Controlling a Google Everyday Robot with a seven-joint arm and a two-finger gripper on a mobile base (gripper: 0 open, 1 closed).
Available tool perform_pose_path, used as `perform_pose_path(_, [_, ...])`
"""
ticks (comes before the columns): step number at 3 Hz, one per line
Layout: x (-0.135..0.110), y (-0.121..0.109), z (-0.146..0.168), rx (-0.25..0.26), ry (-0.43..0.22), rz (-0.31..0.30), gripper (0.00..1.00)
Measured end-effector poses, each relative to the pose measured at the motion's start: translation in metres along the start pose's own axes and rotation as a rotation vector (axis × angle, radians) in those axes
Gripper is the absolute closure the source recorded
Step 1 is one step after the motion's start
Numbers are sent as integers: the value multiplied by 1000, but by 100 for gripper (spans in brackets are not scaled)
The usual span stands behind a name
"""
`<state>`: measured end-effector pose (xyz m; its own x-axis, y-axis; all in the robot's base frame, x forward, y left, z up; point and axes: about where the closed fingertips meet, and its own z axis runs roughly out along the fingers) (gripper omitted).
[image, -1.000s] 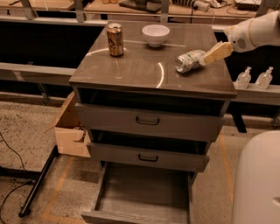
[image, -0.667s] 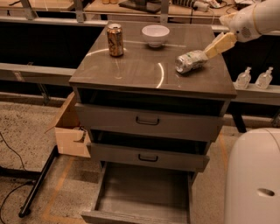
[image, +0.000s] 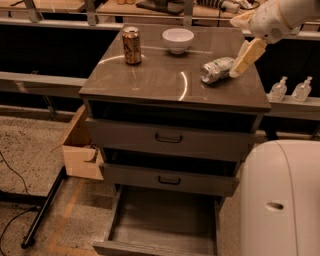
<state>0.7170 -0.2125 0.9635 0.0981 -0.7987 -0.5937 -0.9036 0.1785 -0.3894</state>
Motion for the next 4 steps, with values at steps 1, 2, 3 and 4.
perform_pose_path(1, [2, -9, 13, 14, 30, -95, 0])
perform_pose_path(2, [-4, -23, 25, 48, 51, -196, 0])
perform_pose_path(3, [-4, -40, 38, 87, 84, -287, 0])
perform_pose_path(4, [4, -55, 47, 129, 120, -327, 0])
